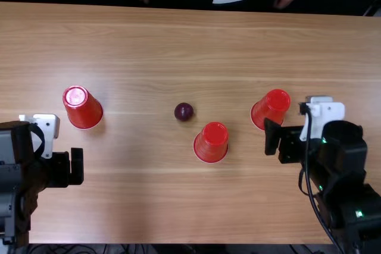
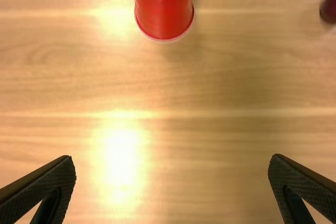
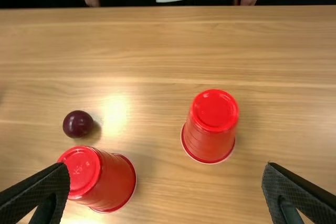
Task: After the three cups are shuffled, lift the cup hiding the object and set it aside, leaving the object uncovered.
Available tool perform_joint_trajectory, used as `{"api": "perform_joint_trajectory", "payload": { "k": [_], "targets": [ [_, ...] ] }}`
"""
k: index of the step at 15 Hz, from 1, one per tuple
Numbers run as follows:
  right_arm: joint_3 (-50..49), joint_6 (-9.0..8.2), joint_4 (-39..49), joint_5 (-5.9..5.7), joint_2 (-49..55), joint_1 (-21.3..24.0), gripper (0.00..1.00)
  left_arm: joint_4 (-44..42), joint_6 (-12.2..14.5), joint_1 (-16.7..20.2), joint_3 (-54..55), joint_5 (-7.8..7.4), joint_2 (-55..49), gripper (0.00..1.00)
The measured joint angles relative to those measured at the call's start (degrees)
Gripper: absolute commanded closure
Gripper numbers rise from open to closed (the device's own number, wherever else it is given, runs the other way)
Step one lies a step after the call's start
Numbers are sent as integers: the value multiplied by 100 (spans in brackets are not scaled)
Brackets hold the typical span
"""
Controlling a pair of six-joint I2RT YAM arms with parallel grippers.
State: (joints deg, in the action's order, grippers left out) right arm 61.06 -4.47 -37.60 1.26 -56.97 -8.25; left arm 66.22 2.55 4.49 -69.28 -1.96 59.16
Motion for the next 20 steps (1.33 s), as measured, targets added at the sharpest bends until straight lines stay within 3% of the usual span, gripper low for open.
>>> {"api": "perform_joint_trajectory", "payload": {
  "k": [2,4,8,14,18,20],
  "targets": [
    [-385,4,11,-133,610,472,0,-610,-72,0,385,2,-291,0],
    [-828,7,39,-262,1276,691,0,-1130,-352,0,822,0,-647,0],
    [-1722,-4,125,-286,2618,693,0,-2358,-649,0,1958,4,-1655,0],
    [-2813,0,282,-343,4671,831,0,-3644,-732,0,3635,0,-3598,0],
    [-3324,2,297,-391,5628,831,0,-3742,-732,2,4275,0,-4658,0],
    [-3381,2,323,-522,5633,841,0,-3862,-728,2,4625,2,-5066,0]
  ]
}}
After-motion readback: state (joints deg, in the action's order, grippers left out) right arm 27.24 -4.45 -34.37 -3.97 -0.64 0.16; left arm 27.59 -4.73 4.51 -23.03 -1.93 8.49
